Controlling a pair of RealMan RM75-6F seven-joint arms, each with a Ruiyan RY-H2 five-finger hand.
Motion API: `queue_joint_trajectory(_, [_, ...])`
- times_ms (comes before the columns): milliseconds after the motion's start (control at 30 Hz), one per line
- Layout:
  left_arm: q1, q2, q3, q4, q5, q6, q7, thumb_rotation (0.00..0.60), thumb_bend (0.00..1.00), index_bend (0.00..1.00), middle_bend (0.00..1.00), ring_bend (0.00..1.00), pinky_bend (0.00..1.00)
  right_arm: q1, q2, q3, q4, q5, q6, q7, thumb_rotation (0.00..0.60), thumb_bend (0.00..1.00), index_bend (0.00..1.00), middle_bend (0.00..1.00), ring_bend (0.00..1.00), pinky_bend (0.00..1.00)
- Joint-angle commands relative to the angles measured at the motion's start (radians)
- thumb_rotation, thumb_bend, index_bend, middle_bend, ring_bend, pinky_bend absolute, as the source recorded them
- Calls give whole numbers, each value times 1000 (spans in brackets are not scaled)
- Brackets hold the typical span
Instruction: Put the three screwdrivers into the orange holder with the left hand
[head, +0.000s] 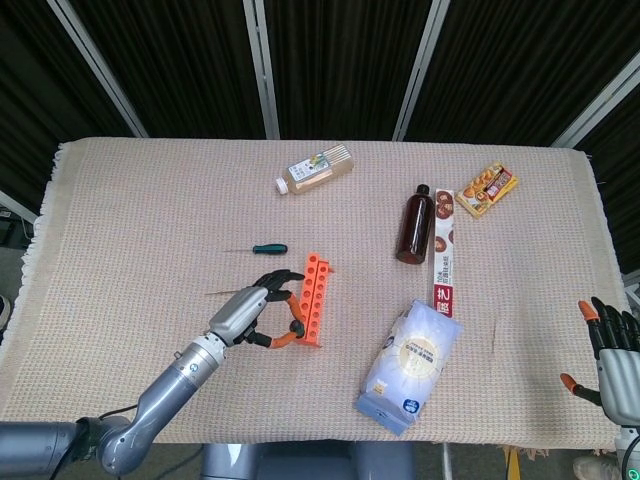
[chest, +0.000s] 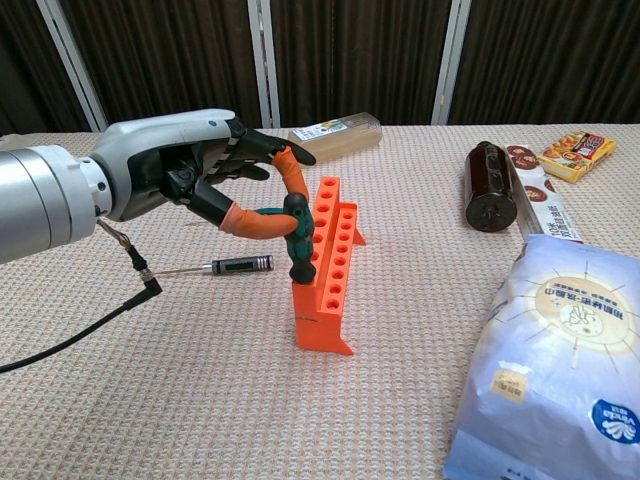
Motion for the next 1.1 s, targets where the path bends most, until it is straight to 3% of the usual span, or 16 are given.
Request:
queue_joint_trajectory(33, [0,0,1,1,2,1,4,600,432,386,48,0,0,0,0,0,-1,0,0,-1,600,0,0,0,0,0])
queue_joint_trajectory(267, [0,4,-2,-1,1,-3,12,600,419,134,0,0,0,1,0,1,-4,1,-1,-4,600,0,0,0,0,0])
queue_joint_trajectory(533, [26,22,-12,-16,50,40,-7,600,410,88,0,0,0,2,2,2,-10,2,-1,-12,600,0,0,0,0,0])
queue_joint_trajectory(600, [60,58,-21,-16,93,97,-27,600,411,112,0,0,0,3,2,3,-10,1,-1,-12,600,0,0,0,0,0])
queue_joint_trajectory(833, [89,108,-37,69,97,123,-56,600,413,296,0,0,0,8,2,5,-9,3,-8,-12,600,0,0,0,0,0])
queue_joint_trajectory(1000, [67,88,-50,178,39,126,53,600,442,425,0,0,0,13,1,5,-12,1,-12,-14,600,0,0,0,0,0])
queue_joint_trajectory(1100, [27,62,-30,262,10,115,215,600,447,456,0,0,0,14,2,5,-15,-1,-13,-20,600,0,0,0,0,0])
